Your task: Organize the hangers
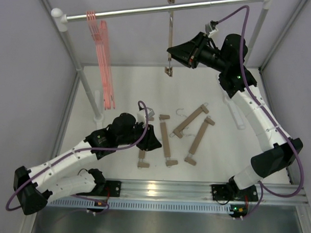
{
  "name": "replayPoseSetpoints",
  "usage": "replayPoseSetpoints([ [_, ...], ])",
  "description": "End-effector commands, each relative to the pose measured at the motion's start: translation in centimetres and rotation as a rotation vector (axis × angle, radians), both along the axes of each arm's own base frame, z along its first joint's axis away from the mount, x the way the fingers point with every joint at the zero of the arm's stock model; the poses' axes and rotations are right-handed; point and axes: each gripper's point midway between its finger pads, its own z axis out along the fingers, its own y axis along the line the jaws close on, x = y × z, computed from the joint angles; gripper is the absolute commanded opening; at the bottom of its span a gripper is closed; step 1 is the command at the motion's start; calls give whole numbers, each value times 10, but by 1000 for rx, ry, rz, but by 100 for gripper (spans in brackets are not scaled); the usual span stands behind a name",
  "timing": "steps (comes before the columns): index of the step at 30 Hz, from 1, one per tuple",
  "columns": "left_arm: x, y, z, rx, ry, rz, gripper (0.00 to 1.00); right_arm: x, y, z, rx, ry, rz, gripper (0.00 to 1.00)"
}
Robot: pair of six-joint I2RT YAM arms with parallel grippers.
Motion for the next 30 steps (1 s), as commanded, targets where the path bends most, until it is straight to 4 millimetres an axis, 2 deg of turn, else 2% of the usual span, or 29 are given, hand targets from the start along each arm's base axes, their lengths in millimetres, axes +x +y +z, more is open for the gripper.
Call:
replayPoseSetpoints([
  [1,1,-2,7,-16,-19,-12,34,-26,-13,62,87,-173,11,0],
  [7,0,-2,5,-13,-15,-14,34,-31,-10,73,110,-208,28,0],
  [16,-1,-1,0,-7,-9,-10,34,-36,-11,79,122,-214,26,0],
  [24,-1,-1,1,-10,-7,-10,34,-24,-8,86,146,-194,0,0],
  [30,-1,-1,3,-15,-6,-7,34,-11,-1,84,152,-157,-20,0],
])
